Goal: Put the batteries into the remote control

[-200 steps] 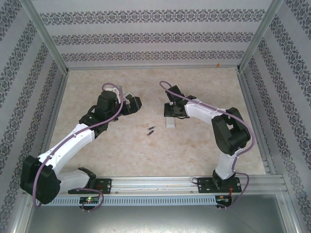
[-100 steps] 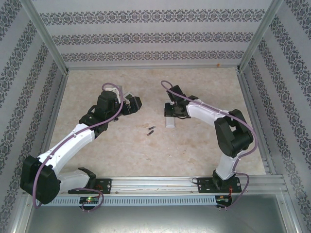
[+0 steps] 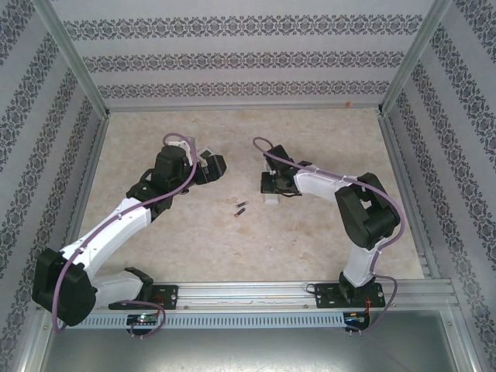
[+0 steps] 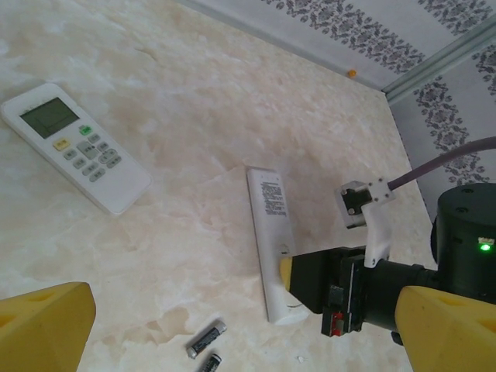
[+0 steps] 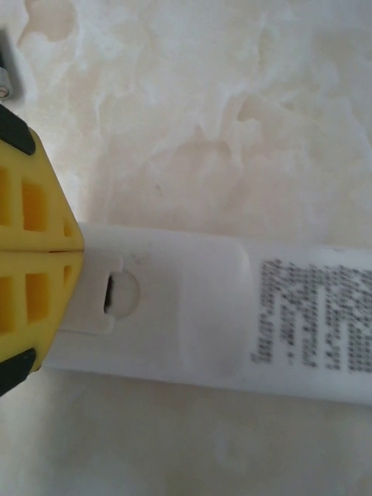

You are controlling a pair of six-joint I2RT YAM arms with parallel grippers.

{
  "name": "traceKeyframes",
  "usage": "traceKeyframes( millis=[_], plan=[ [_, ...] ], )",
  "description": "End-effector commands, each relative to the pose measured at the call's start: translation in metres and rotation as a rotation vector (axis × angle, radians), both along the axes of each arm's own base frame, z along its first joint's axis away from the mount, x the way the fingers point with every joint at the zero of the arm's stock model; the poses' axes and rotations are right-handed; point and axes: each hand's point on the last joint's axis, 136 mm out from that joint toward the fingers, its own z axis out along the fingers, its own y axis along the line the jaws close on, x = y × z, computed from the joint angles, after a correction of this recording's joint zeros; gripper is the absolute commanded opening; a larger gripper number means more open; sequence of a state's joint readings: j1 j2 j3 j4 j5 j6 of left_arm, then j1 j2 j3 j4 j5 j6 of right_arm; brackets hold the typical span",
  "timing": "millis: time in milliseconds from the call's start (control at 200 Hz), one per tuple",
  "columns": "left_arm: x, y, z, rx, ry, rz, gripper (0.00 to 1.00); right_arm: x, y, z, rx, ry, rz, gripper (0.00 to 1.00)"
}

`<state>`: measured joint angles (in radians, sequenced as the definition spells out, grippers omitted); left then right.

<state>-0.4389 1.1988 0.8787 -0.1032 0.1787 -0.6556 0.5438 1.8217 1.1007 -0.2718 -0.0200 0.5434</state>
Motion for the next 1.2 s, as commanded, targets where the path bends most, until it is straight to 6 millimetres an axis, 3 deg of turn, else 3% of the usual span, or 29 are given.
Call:
traceKeyframes(
  millis=[0, 130, 385, 465, 555, 714, 804, 949, 1194],
  plan=[
    [0.0, -0.023, -0.003, -0.073, 0.012, -0.079, 0.99, -0.042, -0.014, -0.03, -0.065, 0.136, -0.007, 0.0],
    [-0.003, -0.042, -0.011, -0.127, 0.047, -0.132, 1.0, -0.054, -0.024, -0.039, -0.083, 0.171, -0.02, 0.0],
    [-0.008, -0.035, -0.005, -0.092, 0.025, -0.104, 1.0, -0.09, -0.026, -0.052, -0.047, 0.25, -0.053, 0.0],
    [-0.009, -0.033, -0.004, -0.085, 0.026, -0.099, 1.0, -0.098, -0.021, -0.044, -0.015, 0.255, -0.05, 0.0],
    [-0.01, -0.032, -0.003, -0.082, 0.021, -0.096, 1.0, -0.085, -0.02, -0.017, 0.006, 0.187, -0.047, 0.0],
    [-0.009, -0.035, -0.002, -0.073, 0.016, -0.106, 1.0, -0.035, -0.023, 0.036, 0.058, 0.062, -0.064, 0.0],
    [-0.009, -0.036, -0.002, -0.065, 0.013, -0.116, 1.0, -0.012, -0.026, 0.05, 0.063, 0.017, -0.072, 0.0],
    [-0.009, -0.034, -0.002, -0.04, 0.004, -0.115, 1.0, 0.006, -0.02, 0.052, 0.077, 0.018, -0.061, 0.0],
    [-0.004, -0.034, -0.006, -0.01, -0.005, -0.121, 1.0, 0.011, -0.011, 0.036, 0.091, 0.043, -0.06, 0.0]
  ],
)
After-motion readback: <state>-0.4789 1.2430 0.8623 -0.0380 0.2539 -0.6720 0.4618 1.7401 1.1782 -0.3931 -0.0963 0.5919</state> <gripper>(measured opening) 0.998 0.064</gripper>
